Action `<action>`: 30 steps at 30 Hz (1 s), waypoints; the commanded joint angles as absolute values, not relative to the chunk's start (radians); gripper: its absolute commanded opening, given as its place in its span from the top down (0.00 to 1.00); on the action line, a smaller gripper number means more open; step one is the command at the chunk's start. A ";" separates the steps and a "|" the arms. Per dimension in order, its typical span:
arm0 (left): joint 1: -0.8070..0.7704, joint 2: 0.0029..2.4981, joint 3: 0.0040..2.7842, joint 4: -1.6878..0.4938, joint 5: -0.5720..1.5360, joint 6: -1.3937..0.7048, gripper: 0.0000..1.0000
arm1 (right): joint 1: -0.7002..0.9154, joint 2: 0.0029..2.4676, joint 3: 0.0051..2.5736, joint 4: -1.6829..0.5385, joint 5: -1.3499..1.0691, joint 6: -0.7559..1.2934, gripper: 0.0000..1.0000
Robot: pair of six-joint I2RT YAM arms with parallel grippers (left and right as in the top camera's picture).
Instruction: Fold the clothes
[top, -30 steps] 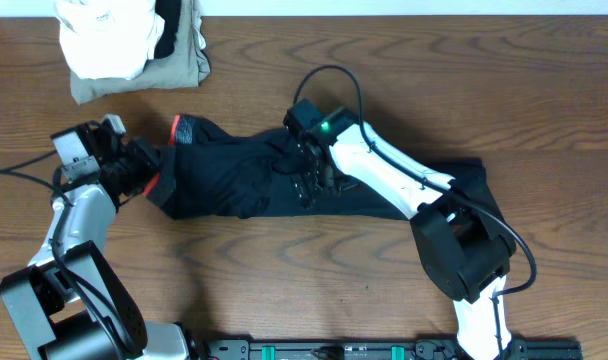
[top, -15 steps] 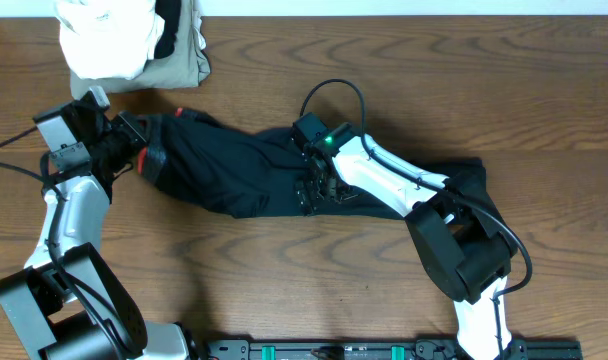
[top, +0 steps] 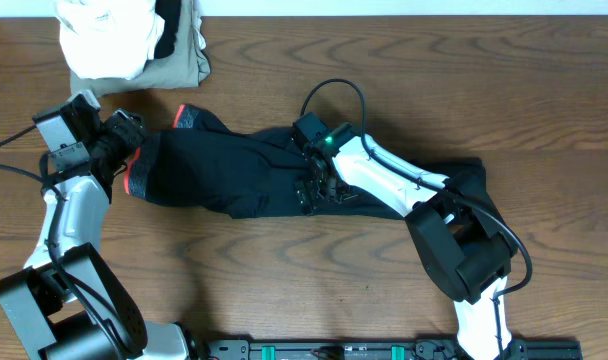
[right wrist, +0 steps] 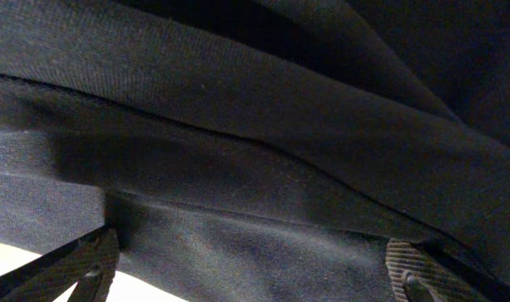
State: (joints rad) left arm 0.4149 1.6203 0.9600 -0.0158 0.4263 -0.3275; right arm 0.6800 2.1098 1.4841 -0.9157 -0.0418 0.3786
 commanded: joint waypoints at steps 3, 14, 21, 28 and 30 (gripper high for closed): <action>0.413 1.604 0.986 -0.014 0.538 -0.308 0.43 | 0.682 2.115 1.461 -0.909 -0.087 0.408 0.01; 0.322 1.498 0.986 -0.244 0.748 -0.211 0.42 | 0.670 1.942 1.478 -0.855 -0.086 0.422 0.01; 0.160 1.563 0.969 -0.373 0.597 -0.192 0.42 | 0.664 1.864 1.478 -0.835 -0.085 0.417 0.01; 0.099 1.662 0.969 -0.381 0.582 -0.195 0.42 | 0.613 1.891 1.477 -0.931 -0.015 0.463 0.37; 0.099 1.699 0.969 -0.382 0.581 -0.196 0.42 | 0.583 1.891 1.477 -0.956 -0.012 0.480 0.51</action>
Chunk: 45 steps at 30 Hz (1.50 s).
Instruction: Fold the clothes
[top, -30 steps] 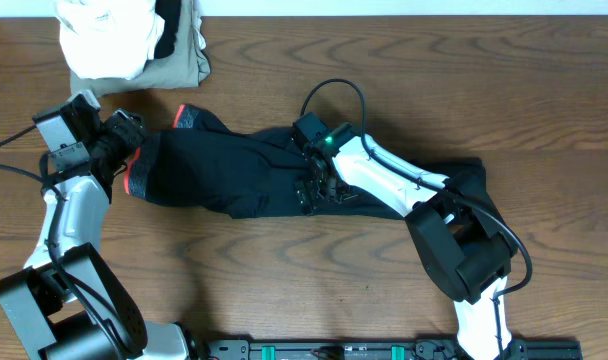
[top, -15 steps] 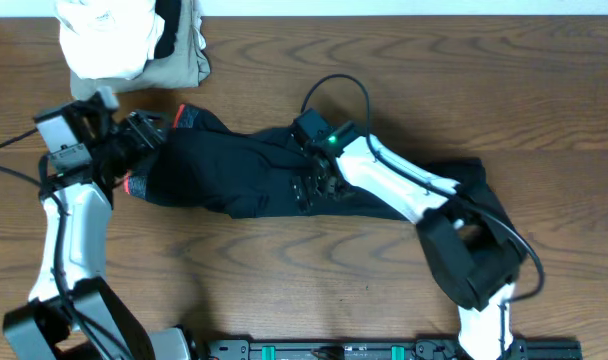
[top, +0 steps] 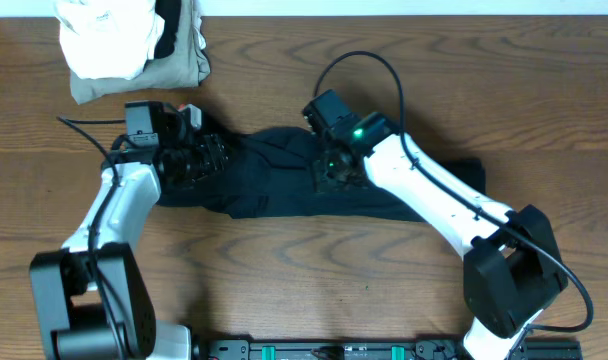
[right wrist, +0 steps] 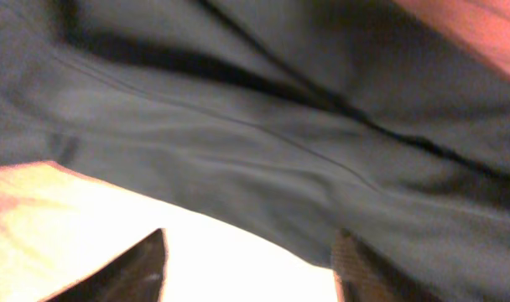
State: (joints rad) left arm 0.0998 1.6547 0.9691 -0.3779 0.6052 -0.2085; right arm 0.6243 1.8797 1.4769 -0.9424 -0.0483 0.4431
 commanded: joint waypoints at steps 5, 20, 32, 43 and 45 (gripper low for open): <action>0.099 1.805 0.969 -0.381 0.582 -0.196 0.43 | 0.503 1.891 1.476 -1.006 -0.016 0.501 0.89; 0.099 1.867 0.969 -0.419 0.420 -0.215 0.42 | 0.433 1.891 1.306 -0.964 -0.027 0.493 0.96; 0.099 1.867 0.969 -0.418 0.406 -0.215 0.27 | 0.297 1.891 1.208 -0.897 -0.031 0.488 0.99; 0.100 1.867 0.969 -0.414 0.405 -0.215 0.23 | 0.186 1.892 1.174 -0.853 -0.012 0.474 0.99; 0.102 1.867 0.969 -0.414 0.405 -0.215 0.23 | 0.167 1.892 1.174 -0.852 -0.007 0.474 0.99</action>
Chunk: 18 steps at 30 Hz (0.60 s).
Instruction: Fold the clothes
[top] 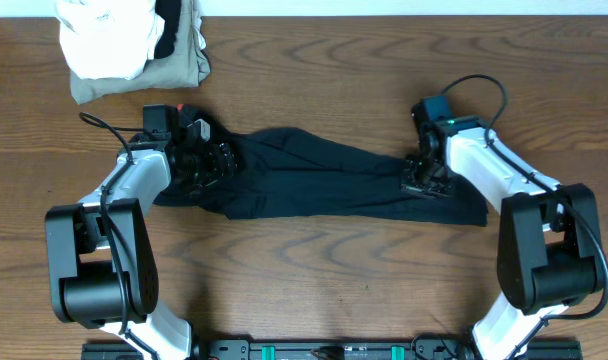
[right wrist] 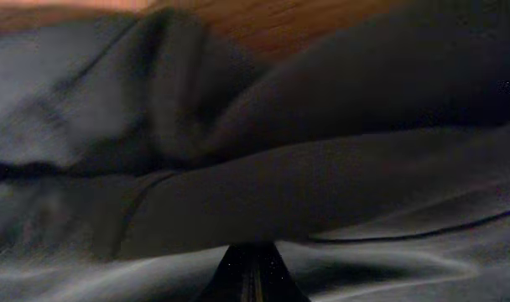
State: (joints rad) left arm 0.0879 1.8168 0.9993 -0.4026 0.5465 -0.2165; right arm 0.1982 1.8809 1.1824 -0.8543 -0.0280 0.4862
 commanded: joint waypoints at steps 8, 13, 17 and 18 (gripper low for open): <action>0.121 1.867 0.969 -0.423 0.382 -0.227 0.23 | 0.076 1.892 1.174 -0.834 0.038 0.474 0.99; 0.121 1.867 0.969 -0.423 0.384 -0.242 0.22 | 0.013 1.892 1.174 -0.819 0.038 0.474 0.99; 0.121 1.867 0.969 -0.423 0.384 -0.249 0.16 | -0.039 1.892 1.174 -0.807 0.038 0.474 0.99; 0.121 1.867 0.969 -0.423 0.384 -0.249 0.16 | -0.054 1.892 1.174 -0.807 0.038 0.474 0.99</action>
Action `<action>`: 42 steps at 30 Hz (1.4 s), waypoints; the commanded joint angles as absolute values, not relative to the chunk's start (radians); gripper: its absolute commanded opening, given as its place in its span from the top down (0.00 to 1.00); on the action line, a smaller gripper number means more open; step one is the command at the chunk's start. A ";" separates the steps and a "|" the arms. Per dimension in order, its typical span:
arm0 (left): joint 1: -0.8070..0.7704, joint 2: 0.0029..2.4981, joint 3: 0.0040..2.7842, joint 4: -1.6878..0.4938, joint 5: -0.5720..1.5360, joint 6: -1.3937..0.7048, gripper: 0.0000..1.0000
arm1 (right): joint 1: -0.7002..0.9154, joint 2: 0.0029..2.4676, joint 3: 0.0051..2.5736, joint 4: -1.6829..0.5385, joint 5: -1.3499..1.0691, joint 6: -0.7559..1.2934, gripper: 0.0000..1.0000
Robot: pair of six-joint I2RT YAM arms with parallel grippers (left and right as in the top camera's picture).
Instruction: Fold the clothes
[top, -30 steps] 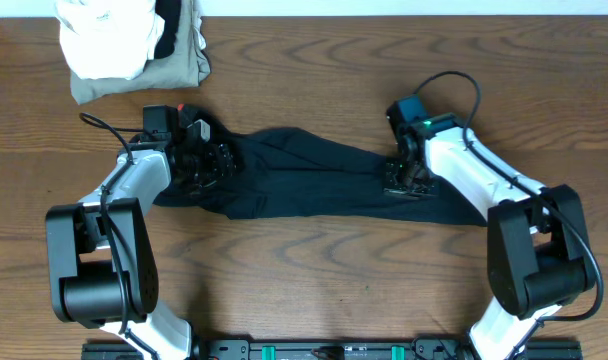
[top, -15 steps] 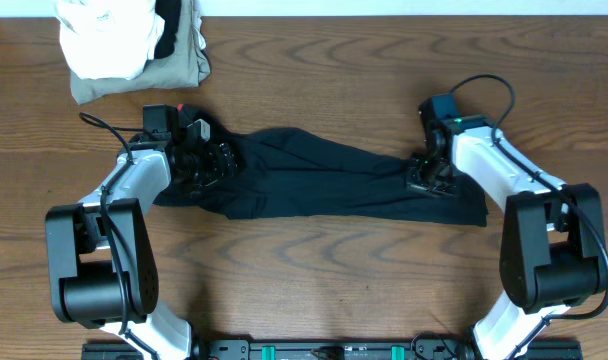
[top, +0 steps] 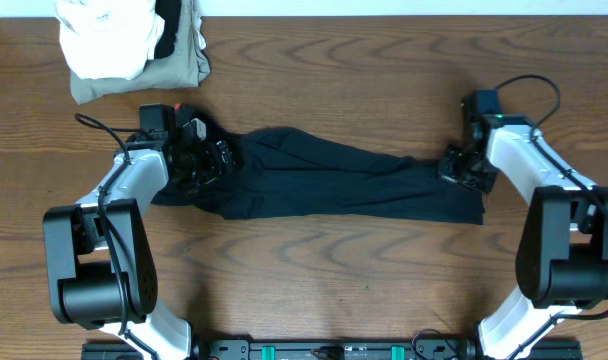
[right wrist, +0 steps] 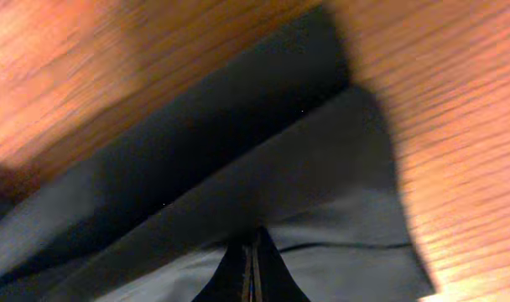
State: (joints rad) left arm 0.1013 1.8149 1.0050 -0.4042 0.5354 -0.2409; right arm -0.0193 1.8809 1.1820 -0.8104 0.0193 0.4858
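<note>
A black garment point(top: 324, 175) lies stretched in a long narrow band across the middle of the wooden table point(top: 334, 290). My left gripper point(top: 206, 160) sits on its left end, where a bit of red trim shows, and looks shut on the cloth. My right gripper point(top: 460, 166) is at the right end. In the right wrist view its fingertips point(right wrist: 252, 267) are pressed together on a fold of the black garment point(right wrist: 238, 168), with its corner lying on bare wood beyond.
A pile of folded clothes point(top: 134, 45), white, black and khaki, sits at the back left corner. Cables loop from both arms above the garment. The arm bases stand at the front edge.
My right gripper has moved to the right with the cloth pinched in it, and the garment's right end now reaches further right. The left gripper has stayed where it was.
At first my left gripper was at the far left end by the red trim and my right gripper was open over the garment's middle. Then the left end was further right. Later the right gripper was shut on cloth near the right end, now further out.
</note>
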 commanded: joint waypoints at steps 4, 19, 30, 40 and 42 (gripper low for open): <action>0.121 1.867 0.969 -0.423 0.391 -0.265 0.13 | -0.090 1.892 1.174 -0.806 0.038 0.474 0.99; 0.121 1.861 0.969 -0.422 0.445 -0.263 0.12 | -0.119 1.838 1.254 -0.892 0.033 0.455 0.99; 0.099 1.802 0.969 -0.433 0.445 -0.233 0.13 | -0.004 1.616 1.311 -0.987 -0.224 0.312 0.91; 0.099 1.795 0.969 -0.428 0.550 -0.162 0.13 | 0.202 1.709 1.226 -0.913 -0.213 0.352 0.88; 0.099 1.782 0.969 -0.426 0.567 -0.147 0.12 | 0.216 1.747 1.217 -0.893 -0.214 0.363 0.91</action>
State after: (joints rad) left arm 0.0982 1.7931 0.9966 -0.4156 0.5304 -0.2001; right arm 0.1970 1.6966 1.2430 -0.9058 -0.2100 0.3393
